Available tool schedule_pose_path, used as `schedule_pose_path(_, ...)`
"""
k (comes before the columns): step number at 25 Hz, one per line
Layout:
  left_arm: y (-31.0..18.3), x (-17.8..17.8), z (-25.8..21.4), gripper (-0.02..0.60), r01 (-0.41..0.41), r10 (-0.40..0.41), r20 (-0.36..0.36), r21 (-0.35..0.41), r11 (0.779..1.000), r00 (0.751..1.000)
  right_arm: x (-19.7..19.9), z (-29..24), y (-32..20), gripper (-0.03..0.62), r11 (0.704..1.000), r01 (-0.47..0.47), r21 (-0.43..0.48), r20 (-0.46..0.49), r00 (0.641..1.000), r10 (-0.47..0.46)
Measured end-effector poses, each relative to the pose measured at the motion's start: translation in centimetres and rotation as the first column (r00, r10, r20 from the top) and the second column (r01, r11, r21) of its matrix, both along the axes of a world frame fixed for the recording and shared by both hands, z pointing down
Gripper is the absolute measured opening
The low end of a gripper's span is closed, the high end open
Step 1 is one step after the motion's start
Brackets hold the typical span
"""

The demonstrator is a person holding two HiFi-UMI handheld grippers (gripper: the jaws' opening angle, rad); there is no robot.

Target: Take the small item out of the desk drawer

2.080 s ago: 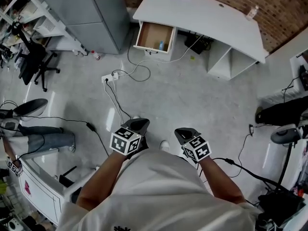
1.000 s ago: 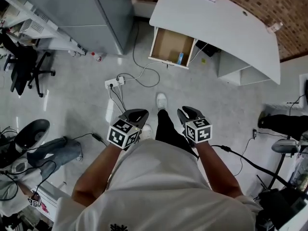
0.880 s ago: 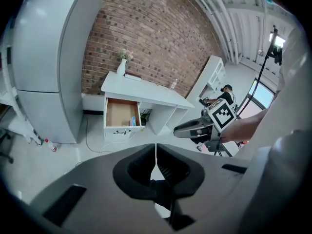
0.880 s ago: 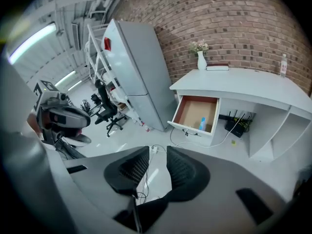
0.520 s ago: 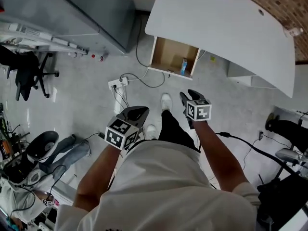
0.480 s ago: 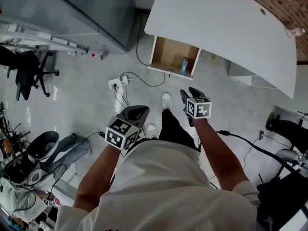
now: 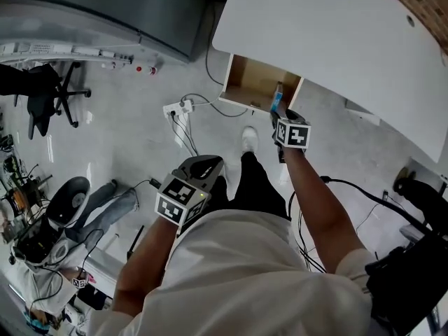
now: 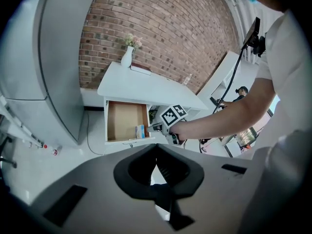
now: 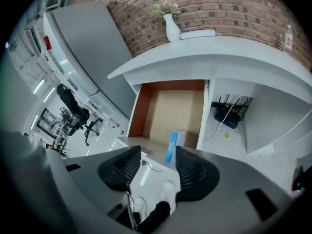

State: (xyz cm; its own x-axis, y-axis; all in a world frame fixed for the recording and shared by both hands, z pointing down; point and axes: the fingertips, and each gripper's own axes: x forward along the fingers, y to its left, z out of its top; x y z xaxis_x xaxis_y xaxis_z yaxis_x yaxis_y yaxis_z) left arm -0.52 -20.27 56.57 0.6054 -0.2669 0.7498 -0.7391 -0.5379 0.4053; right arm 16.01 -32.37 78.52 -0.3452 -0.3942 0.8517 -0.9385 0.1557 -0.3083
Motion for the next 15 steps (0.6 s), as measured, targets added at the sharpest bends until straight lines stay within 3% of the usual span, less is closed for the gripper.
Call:
schedule_pose_path(6,-1.6,-0.3,1.1,0.023,0.020,-0.020,-0.003,-0.035,0.999,1.000,0.3,3.6,-4.5,0.250,0.999,-0.032,-0.032,-0.025,0.999,0.032)
schedule_pose_path(15,-2.4,-2.2,2.9,0.023,0.067,-0.065,0.029,-0.080,0.995,0.997,0.1,9.2,-5.9,0.250,0.990,-0.046,-0.133,-0.089,0.995,0.034)
